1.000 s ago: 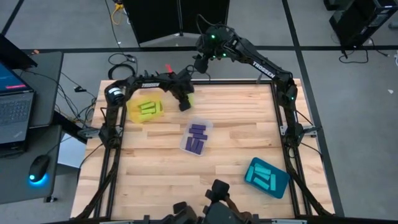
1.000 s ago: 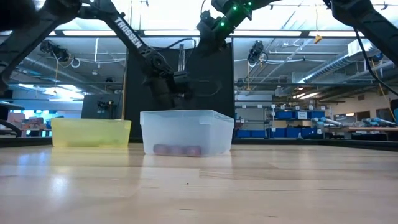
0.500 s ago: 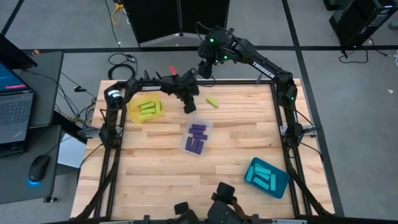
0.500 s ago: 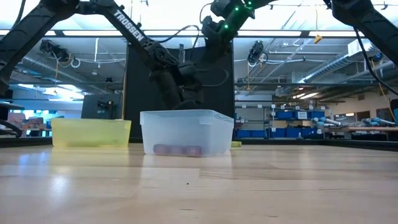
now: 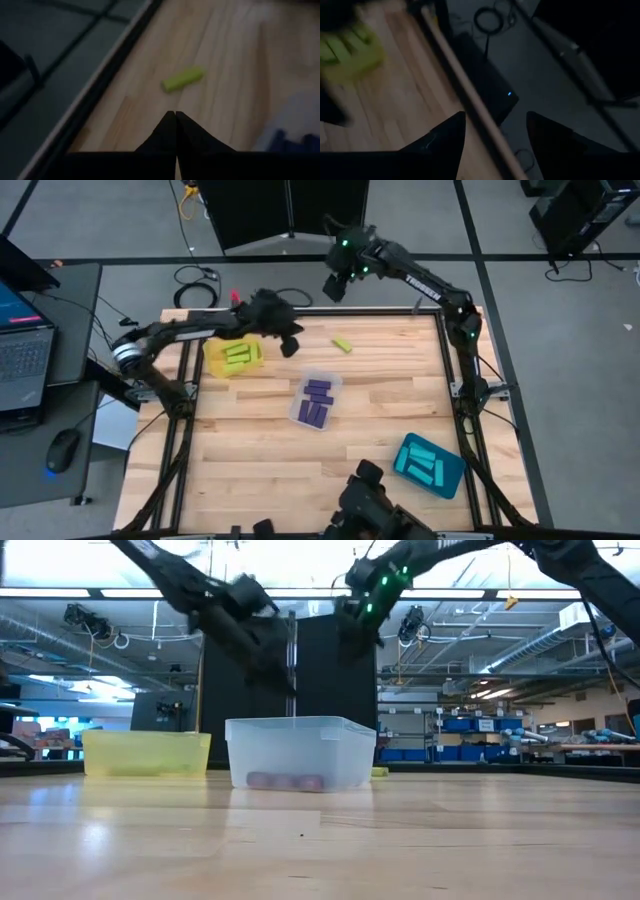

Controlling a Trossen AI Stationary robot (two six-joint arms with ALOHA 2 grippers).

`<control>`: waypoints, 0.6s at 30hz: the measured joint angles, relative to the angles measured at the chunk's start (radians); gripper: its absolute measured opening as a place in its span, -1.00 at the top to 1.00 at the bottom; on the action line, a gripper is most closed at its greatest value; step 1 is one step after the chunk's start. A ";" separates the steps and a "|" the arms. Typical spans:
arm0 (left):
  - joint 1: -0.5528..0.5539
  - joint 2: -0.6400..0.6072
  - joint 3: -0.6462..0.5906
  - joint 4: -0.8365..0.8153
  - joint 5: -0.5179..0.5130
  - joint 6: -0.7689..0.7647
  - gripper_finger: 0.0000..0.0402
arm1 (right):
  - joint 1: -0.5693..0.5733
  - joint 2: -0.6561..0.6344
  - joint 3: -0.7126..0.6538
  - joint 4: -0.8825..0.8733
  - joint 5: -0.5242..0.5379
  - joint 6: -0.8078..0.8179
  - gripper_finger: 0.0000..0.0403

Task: Sort blocks
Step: Put the green block into the yellow bin

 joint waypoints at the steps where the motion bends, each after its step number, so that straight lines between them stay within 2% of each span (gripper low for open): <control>1: -0.002 -0.046 -0.032 0.026 0.000 -0.011 1.00 | 0.001 0.000 -0.050 0.036 -0.001 0.004 -0.09; 6: -0.020 -0.262 -0.145 0.095 0.000 -0.064 1.00 | 0.023 -0.002 -0.297 0.162 -0.010 0.023 -0.10; 11: -0.046 -0.416 -0.200 0.097 0.002 -0.082 1.00 | 0.067 -0.022 -0.476 0.163 0.013 0.019 -0.11; 15: -0.059 -0.467 -0.206 0.090 -0.016 -0.084 1.00 | 0.103 -0.066 -0.601 0.245 0.011 0.031 -0.17; 18: -0.060 -0.470 -0.207 0.098 -0.024 -0.085 1.00 | 0.125 -0.107 -0.675 0.306 0.016 0.045 -0.30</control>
